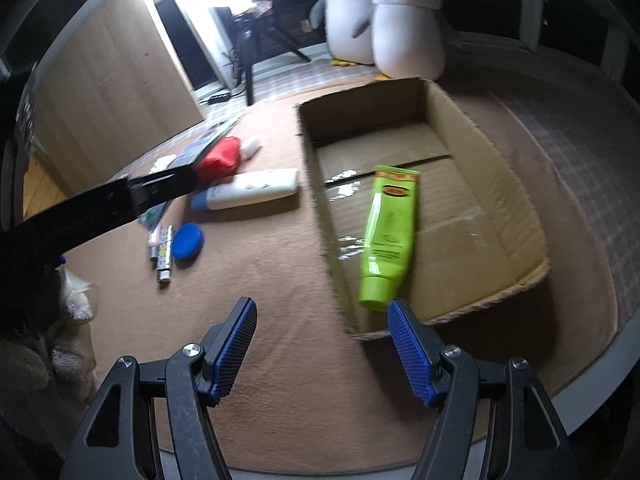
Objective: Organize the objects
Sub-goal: 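Close the left tool on the blister card and lift it, then carry the blister card over the box and release it inside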
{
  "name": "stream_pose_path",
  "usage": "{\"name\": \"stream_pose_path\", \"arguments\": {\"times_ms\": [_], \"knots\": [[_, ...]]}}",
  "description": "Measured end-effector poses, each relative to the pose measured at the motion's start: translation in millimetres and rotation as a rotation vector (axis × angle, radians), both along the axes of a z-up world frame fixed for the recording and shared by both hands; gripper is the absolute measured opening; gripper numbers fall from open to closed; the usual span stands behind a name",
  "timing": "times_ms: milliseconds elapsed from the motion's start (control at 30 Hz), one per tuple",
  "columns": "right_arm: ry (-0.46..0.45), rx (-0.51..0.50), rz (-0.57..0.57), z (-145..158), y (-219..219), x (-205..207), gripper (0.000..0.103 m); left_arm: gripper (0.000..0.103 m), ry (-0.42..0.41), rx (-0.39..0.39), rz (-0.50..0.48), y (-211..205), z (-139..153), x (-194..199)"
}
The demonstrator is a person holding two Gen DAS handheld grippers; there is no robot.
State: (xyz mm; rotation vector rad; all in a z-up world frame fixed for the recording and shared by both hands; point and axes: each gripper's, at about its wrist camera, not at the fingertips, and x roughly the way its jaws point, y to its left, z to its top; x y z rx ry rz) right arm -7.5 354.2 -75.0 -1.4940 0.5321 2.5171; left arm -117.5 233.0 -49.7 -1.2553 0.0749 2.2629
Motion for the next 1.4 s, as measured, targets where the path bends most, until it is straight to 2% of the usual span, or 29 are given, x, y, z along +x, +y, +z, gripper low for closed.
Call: {"name": "stream_pose_path", "arguments": {"times_ms": [167,333,567,700,900,1000,1300,1400], "knots": [[-0.004,0.001,-0.053,-3.5,18.3,13.5,0.065,0.062,-0.014,0.002,-0.080,53.7,-6.1,4.9],[-0.007,-0.028,-0.099,-9.9,32.5,25.3,0.065,0.062,-0.023,0.001,-0.131,89.8,-9.6,9.9],[0.023,-0.097,-0.163,-15.4,45.1,37.7,0.065,0.062,-0.054,-0.004,-0.189,110.6,-16.4,11.7],[0.033,-0.087,-0.159,-15.2,43.8,39.0,0.065,0.070,-0.065,-0.008,-0.194,109.5,-17.1,13.9],[0.067,-0.062,-0.101,-9.1,30.7,31.3,0.065,0.070,-0.048,0.006,-0.140,78.2,-6.2,14.0],[0.065,-0.055,-0.056,-8.0,21.4,23.7,0.065,0.070,-0.037,0.005,-0.090,49.5,-3.0,10.8],[0.085,-0.038,0.104,5.5,-10.0,-24.8,0.065,0.070,-0.032,-0.023,0.128,-79.2,-8.3,2.9],[0.058,-0.087,0.173,6.8,-16.3,-54.4,0.065,0.070,-0.048,-0.027,0.203,-119.5,-13.8,4.1]]}}
